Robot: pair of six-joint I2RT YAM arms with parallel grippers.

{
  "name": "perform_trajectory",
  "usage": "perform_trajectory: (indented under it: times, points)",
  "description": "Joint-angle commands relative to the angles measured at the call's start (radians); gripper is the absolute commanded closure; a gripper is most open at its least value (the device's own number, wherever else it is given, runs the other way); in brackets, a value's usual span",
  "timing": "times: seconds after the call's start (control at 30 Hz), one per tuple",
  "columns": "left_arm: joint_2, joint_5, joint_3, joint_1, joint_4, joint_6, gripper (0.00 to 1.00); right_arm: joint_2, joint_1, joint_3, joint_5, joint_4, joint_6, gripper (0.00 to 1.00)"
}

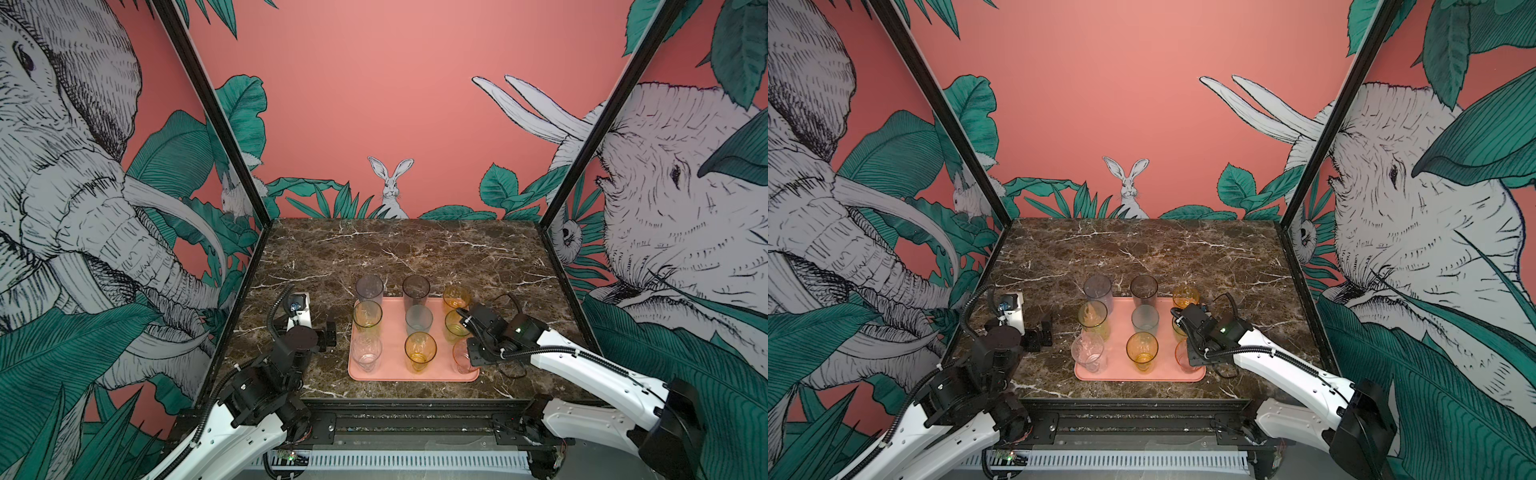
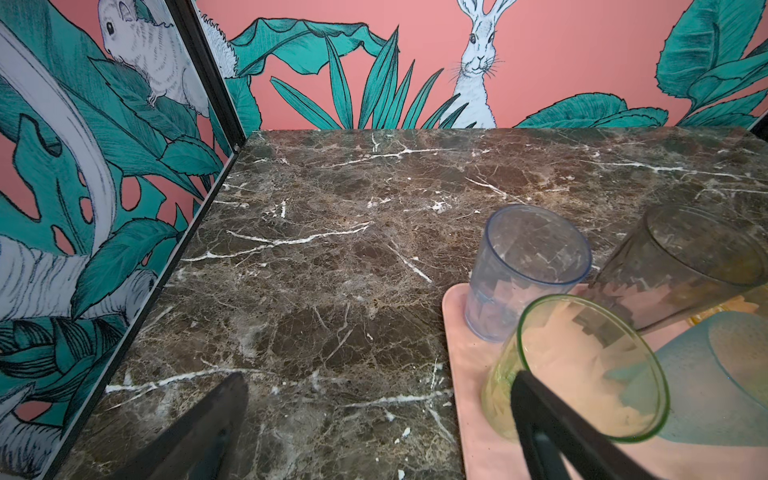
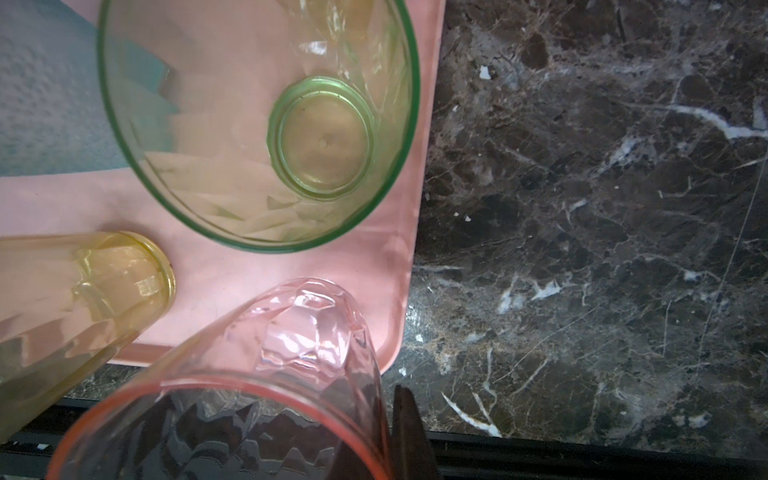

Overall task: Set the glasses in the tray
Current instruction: 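Lower the pink cup onto the tray's near corner below the green cup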

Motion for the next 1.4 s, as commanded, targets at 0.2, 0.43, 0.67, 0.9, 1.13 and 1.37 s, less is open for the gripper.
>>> perform_trajectory:
  times: [0.2, 0.43, 0.67, 0.9, 1.13, 1.37]
  points:
    - [0.002, 0.008, -0.021, 0.005, 0.021, -0.016, 0.0, 0.036, 0.005, -0.021, -0.009, 0.055, 0.026, 1.0]
    - [-0.002, 0.01, -0.02, 0.004, 0.015, -0.018, 0.0, 0.043, 0.005, -0.043, -0.009, 0.078, 0.03, 1.0]
    - [-0.003, 0.014, -0.021, 0.004, 0.013, -0.024, 0.01, 0.057, 0.005, -0.055, -0.011, 0.086, 0.032, 1.0]
    - [-0.006, 0.013, -0.019, 0.004, 0.006, -0.025, 0.01, 0.068, 0.005, -0.056, -0.014, 0.088, 0.034, 1.0]
    - [-0.004, 0.012, -0.02, 0.005, 0.012, -0.023, 0.0, 0.085, 0.006, -0.051, -0.011, 0.082, 0.034, 0.87]
    - [-0.004, 0.011, -0.02, 0.005, 0.015, -0.019, 0.01, 0.091, 0.005, -0.031, -0.004, 0.068, 0.03, 0.75]
